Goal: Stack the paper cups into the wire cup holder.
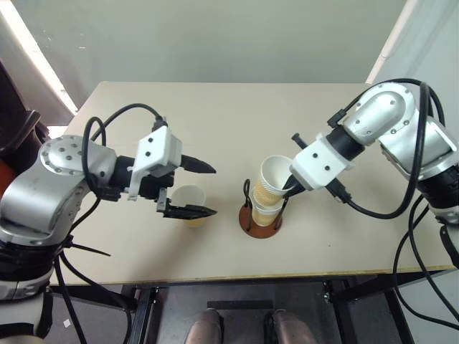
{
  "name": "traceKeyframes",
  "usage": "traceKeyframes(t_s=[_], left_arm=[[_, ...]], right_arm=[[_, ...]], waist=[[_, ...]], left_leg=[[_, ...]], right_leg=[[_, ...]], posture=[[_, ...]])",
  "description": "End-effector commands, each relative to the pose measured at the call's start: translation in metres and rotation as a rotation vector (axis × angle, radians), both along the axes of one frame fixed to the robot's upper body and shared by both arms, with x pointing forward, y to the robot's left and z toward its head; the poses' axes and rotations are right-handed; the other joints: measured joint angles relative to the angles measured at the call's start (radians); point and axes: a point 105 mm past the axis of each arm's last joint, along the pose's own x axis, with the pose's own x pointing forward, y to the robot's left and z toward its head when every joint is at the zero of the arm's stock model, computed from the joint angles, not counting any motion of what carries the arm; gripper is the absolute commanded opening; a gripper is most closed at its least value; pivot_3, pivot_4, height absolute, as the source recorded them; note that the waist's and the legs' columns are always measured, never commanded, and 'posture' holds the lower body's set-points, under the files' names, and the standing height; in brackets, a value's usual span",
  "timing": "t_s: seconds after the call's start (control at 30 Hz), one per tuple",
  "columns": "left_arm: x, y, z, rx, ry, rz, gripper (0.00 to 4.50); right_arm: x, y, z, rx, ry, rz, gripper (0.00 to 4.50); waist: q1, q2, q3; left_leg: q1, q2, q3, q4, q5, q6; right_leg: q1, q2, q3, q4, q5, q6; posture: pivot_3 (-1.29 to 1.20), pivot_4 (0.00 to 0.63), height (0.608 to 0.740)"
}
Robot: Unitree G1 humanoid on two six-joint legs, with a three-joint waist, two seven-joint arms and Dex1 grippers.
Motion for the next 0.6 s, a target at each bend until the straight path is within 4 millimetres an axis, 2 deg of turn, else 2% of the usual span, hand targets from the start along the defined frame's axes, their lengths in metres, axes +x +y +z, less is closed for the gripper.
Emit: traceKeyframes(t_s=[0.03, 0.2, 0.27, 0.33, 0.4, 0.47, 0.6], left_arm=[[-0.004, 0.0, 0.007, -0.002, -0.034, -0.001, 4.5], [0.006, 0.01, 0.013, 0.022, -0.067, 0.039, 4.5], [0.015, 0.02, 0.017, 0.059, -0.101, 0.07, 4.5], [0.027, 0.033, 0.022, 0.118, -0.139, 0.108, 4.5], [0.038, 0.042, 0.026, 0.162, -0.163, 0.119, 4.5], [0.043, 0.044, 0.023, 0.193, -0.133, 0.086, 4.5], [0.048, 0.047, 0.0, 0.291, -0.058, 0.022, 4.5]], right_arm=[[-0.002, 0.005, 0.011, -0.003, -0.042, 0.029, 1.23], [0.001, 0.007, 0.022, 0.04, -0.05, 0.006, 2.99], [0.006, 0.003, 0.027, 0.092, -0.044, -0.047, 3.69], [0.014, 0.002, 0.037, 0.223, -0.037, -0.118, 4.38], [0.018, 0.008, 0.048, 0.458, 0.08, -0.213, 4.44], [0.013, 0.02, 0.052, 0.676, 0.275, -0.266, 4.44], [0.006, 0.035, 0.03, 0.76, 0.372, -0.32, 4.44]], waist=[[0.0, 0.0, 0.0], [0.0, 0.0, 0.0], [0.001, 0.0, 0.0], [0.002, 0.0, 0.0], [0.003, -0.001, -0.001], [0.003, -0.001, -0.001], [0.002, -0.001, -0.001]], left_leg=[[0.0, 0.0, 0.0, 0.0, 0.0, 0.0], [0.0, 0.0, 0.0, 0.0, 0.0, 0.0], [0.0, 0.0, 0.0, 0.0, 0.0, 0.0], [0.0, 0.0, 0.0, 0.0, 0.0, 0.0], [0.0, 0.0, -0.001, 0.0, 0.0, 0.0], [0.0, 0.0, -0.001, 0.0, 0.0, 0.0], [-0.001, 0.0, 0.0, -0.001, 0.0, -0.001]], right_leg=[[0.0, 0.0, 0.0, 0.0, 0.0, 0.0], [0.0, 0.0, 0.0, 0.0, 0.0, 0.0], [0.0, 0.0, 0.0, 0.0, 0.0, 0.0], [0.0, 0.0, 0.0, 0.0, 0.0, -0.001], [0.0, 0.0, 0.0, 0.0, 0.0, -0.001], [0.0, 0.0, 0.0, 0.0, -0.001, -0.001], [-0.001, 0.0, 0.001, -0.001, -0.001, 0.0]], posture=[[0.0, 0.15, 0.74], [0.0, 0.15, 0.74], [0.0, 0.15, 0.74], [0.0, 0.15, 0.74], [0.0, 0.15, 0.74], [0.0, 0.15, 0.74], [0.0, 0.15, 0.74]])
